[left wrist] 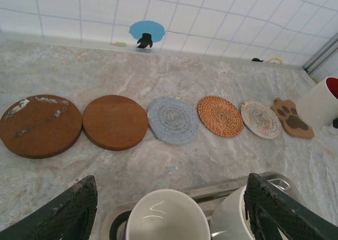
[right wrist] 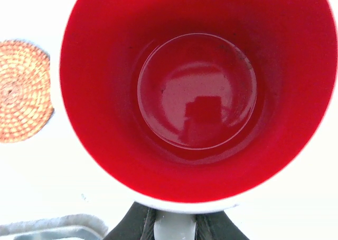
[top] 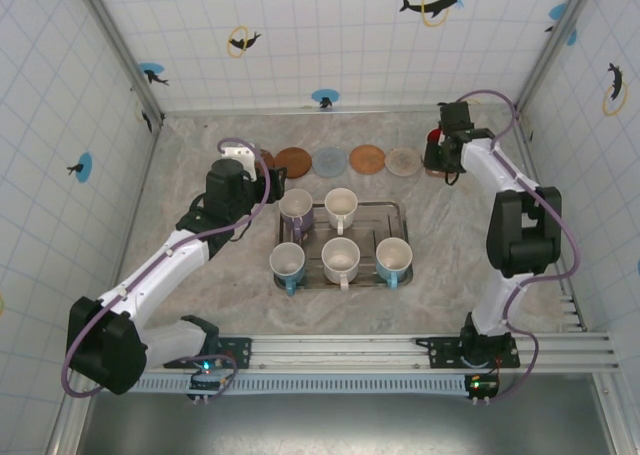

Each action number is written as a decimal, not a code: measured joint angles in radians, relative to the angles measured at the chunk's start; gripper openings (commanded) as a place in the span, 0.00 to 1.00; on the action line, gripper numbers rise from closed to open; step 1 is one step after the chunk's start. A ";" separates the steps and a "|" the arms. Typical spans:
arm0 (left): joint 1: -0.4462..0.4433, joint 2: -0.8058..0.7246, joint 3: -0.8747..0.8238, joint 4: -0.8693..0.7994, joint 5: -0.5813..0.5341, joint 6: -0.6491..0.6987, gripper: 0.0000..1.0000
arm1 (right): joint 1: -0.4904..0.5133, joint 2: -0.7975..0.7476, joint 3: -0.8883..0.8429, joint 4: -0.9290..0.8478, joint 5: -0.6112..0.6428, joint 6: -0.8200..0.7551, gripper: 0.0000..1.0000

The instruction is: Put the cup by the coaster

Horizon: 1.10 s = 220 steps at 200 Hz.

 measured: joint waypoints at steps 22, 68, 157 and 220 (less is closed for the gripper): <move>0.000 0.003 0.000 -0.001 -0.001 0.000 0.74 | -0.021 0.045 0.039 -0.006 0.000 -0.008 0.00; 0.000 0.012 0.000 -0.008 -0.008 0.000 0.74 | -0.042 0.121 0.127 -0.021 0.004 -0.033 0.00; 0.000 0.010 0.000 -0.009 -0.007 -0.001 0.74 | -0.068 0.175 0.163 -0.039 -0.021 -0.051 0.00; 0.000 -0.006 0.000 -0.008 -0.007 -0.001 0.74 | -0.074 0.196 0.180 -0.043 -0.035 -0.060 0.00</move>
